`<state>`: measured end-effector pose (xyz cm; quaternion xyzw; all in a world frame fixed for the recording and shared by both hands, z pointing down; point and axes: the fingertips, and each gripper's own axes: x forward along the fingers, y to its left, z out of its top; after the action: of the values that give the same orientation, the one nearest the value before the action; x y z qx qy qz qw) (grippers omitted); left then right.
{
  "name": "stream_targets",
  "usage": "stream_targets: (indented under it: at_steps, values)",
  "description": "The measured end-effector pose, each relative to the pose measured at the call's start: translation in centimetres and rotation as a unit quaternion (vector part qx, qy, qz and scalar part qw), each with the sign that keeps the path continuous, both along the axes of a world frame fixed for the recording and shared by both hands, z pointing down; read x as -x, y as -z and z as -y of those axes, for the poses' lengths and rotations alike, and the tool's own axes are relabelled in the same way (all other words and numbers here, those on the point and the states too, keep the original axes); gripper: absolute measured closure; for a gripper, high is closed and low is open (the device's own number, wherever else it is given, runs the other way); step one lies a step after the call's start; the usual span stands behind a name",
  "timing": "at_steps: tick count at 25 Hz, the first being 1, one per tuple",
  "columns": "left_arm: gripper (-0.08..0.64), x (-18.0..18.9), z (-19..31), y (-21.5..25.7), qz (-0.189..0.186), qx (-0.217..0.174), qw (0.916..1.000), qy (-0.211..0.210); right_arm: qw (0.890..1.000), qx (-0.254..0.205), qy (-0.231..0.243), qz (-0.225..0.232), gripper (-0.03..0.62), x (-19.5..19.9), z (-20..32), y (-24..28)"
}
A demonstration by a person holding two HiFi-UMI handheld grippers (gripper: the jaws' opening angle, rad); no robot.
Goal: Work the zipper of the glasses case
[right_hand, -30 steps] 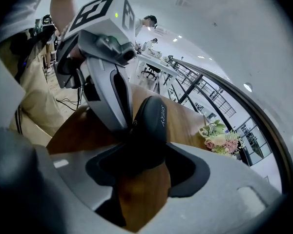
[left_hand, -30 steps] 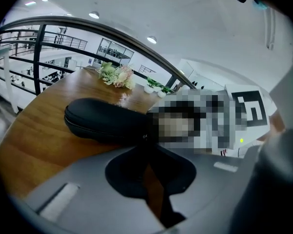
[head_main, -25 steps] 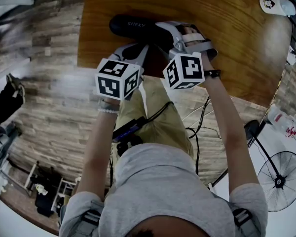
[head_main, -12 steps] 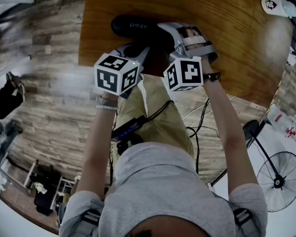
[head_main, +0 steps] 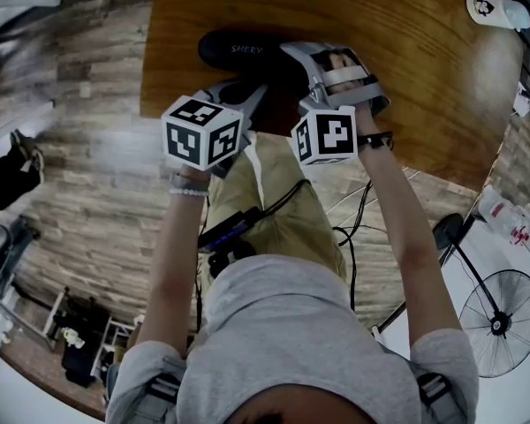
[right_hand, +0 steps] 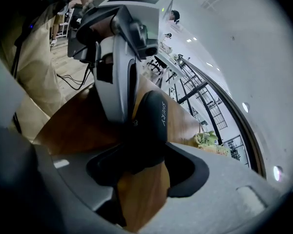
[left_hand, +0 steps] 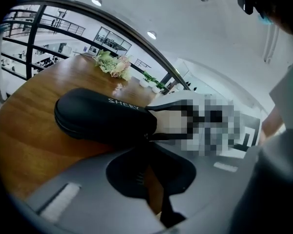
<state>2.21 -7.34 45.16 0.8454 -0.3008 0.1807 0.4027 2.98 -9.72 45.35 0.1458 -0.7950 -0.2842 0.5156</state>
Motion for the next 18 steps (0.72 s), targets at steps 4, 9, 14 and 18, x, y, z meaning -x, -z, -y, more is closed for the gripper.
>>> stream_targets:
  at_steps: [4,9,14,18]
  values:
    - [0.535,-0.1,0.1,-0.4,0.037,-0.01,0.9993,-0.004,1.0,0.001,-0.006,0.006,0.364,0.0,0.1,0.0]
    - [0.476,0.3,-0.2,-0.7,0.089,-0.015,0.996,0.001,0.999,0.018,-0.02,0.02,0.364,0.2,0.2,0.1]
    - [0.471,1.3,0.0,-1.0,0.132,-0.022,0.9897,0.05,0.999,0.024,-0.036,0.022,0.364,0.2,0.4,0.0]
    - [0.479,1.6,0.6,-0.6,0.169,-0.04,0.9815,0.08,0.998,0.029,-0.045,0.028,0.364,0.2,0.5,0.2]
